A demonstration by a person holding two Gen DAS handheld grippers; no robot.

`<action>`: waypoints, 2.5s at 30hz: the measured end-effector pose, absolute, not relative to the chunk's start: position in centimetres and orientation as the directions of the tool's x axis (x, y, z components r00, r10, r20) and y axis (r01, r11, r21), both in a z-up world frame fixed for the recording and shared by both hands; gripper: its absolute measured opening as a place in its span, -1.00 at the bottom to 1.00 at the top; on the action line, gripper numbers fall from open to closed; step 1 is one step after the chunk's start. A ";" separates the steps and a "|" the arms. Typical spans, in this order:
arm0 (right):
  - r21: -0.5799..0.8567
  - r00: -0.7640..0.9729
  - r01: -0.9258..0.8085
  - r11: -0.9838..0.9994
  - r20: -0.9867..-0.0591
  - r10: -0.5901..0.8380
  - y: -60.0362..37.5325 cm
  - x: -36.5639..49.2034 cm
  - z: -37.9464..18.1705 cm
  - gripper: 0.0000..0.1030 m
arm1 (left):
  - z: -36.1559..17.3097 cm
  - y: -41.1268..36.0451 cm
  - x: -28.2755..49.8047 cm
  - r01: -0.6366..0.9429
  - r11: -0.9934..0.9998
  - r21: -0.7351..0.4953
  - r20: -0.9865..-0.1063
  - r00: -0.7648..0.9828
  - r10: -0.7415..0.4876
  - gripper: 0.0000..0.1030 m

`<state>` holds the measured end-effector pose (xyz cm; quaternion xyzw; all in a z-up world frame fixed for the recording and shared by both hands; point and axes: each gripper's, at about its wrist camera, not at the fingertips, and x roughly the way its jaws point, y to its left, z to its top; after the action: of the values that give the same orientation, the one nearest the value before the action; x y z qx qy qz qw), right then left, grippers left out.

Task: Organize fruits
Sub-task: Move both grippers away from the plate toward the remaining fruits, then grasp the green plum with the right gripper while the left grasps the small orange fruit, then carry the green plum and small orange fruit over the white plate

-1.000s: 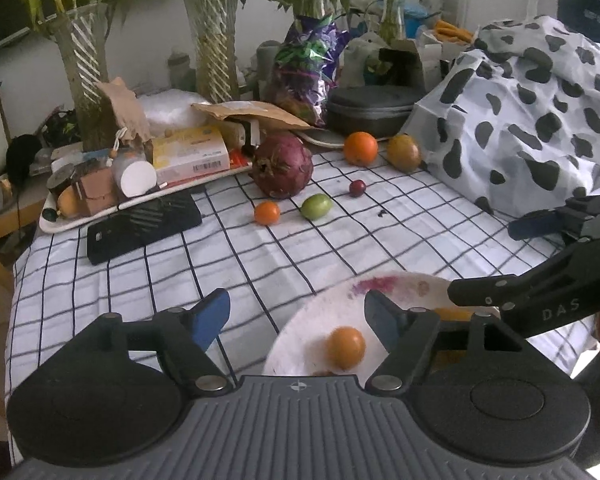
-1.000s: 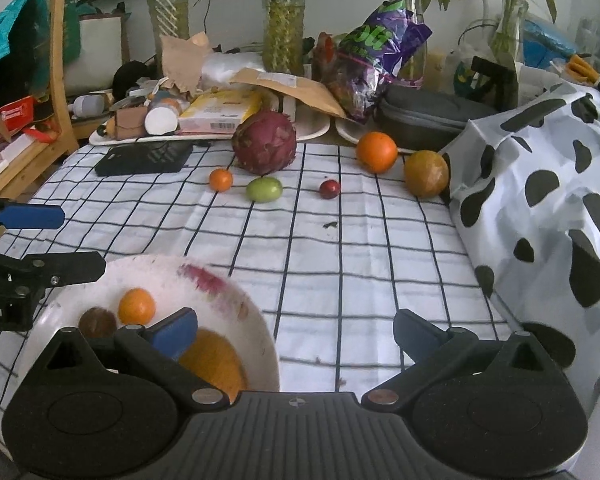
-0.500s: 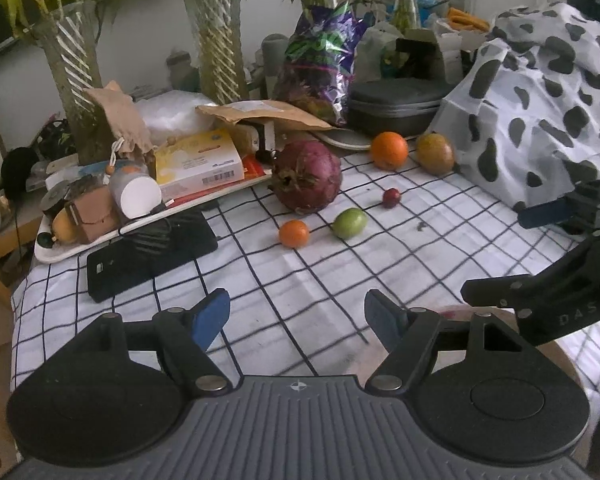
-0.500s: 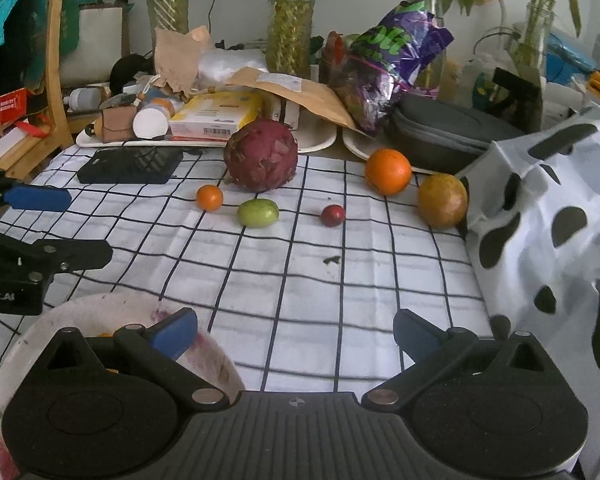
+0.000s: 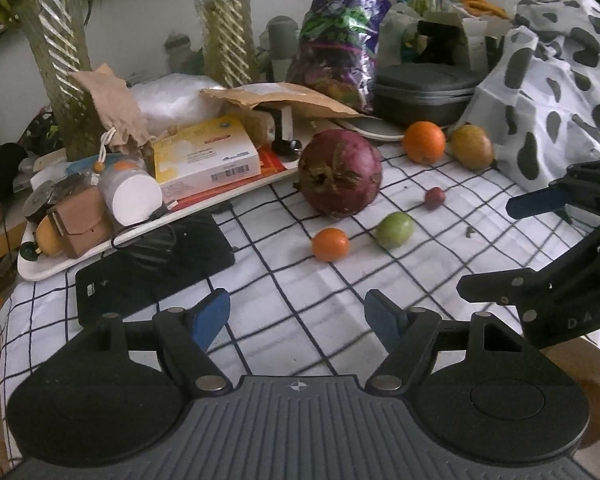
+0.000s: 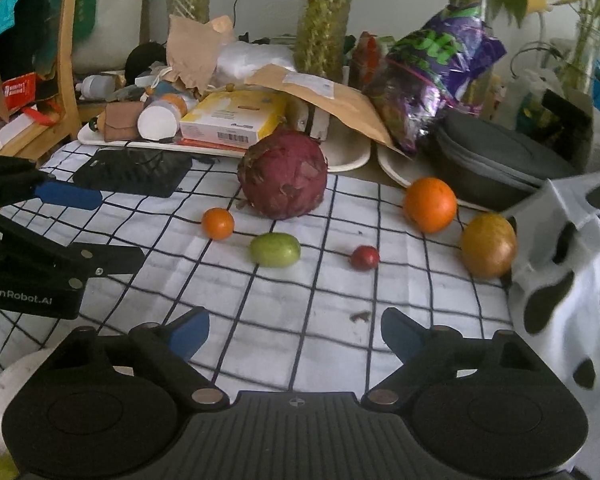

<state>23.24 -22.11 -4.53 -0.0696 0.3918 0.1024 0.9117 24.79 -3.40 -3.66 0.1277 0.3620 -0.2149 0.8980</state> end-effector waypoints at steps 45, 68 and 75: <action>0.050 0.657 -0.266 0.963 -0.721 0.219 -24.3 29.7 -5.3 -0.23 | -6.6 -6.2 30.1 0.528 0.848 -0.053 -0.696 0.589 -0.410 0.02; 0.071 0.672 -0.235 0.969 -0.709 0.215 -26.9 27.3 -3.8 -0.22 | -4.1 -6.9 29.0 0.505 0.863 -0.026 -0.701 0.606 -0.376 -0.49; 0.079 0.674 -0.251 0.965 -0.701 0.233 -26.2 25.1 -3.0 -0.22 | -2.8 -6.5 26.6 0.520 0.854 -0.019 -0.703 0.600 -0.381 -0.49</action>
<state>25.12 -26.20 -2.98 -0.0117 0.3812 0.1322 0.9149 26.64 -6.47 -2.83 0.0943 0.3684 -0.2531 0.8896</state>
